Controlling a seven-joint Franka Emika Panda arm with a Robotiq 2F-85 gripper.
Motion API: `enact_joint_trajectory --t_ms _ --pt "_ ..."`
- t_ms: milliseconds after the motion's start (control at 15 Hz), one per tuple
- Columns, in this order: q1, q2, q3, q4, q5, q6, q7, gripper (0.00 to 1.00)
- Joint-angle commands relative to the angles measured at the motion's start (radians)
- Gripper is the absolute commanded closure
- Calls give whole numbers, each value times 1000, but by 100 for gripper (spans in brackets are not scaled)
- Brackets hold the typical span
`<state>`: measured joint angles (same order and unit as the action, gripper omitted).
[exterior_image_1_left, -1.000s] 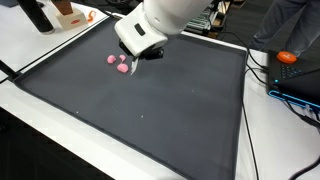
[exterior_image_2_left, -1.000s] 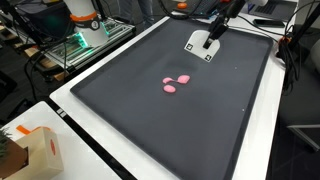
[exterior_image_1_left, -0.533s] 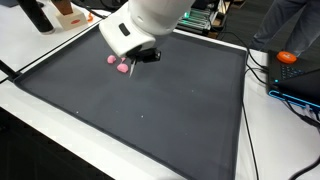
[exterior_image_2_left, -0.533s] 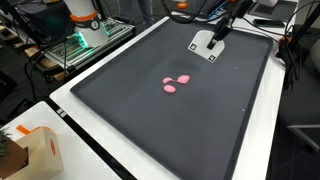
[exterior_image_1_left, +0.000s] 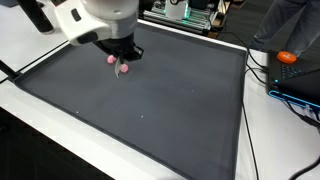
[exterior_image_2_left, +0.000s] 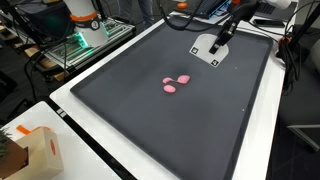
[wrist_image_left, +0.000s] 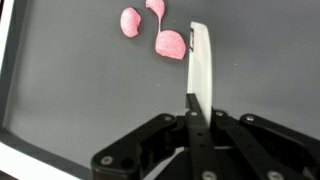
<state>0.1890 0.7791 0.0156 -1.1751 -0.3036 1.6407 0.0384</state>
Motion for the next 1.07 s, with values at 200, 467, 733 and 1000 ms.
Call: enact_joint_trajectory --t_ms 200,467,733,1000 --pt "-100 -14 -3 -12 133 31 11 99" --pt "-155 -29 -12 -29 189 68 14 99" --pt "-200 -51 -20 -63 227 129 3 99" --pt "-247 -81 -24 -107 272 168 -8 99"
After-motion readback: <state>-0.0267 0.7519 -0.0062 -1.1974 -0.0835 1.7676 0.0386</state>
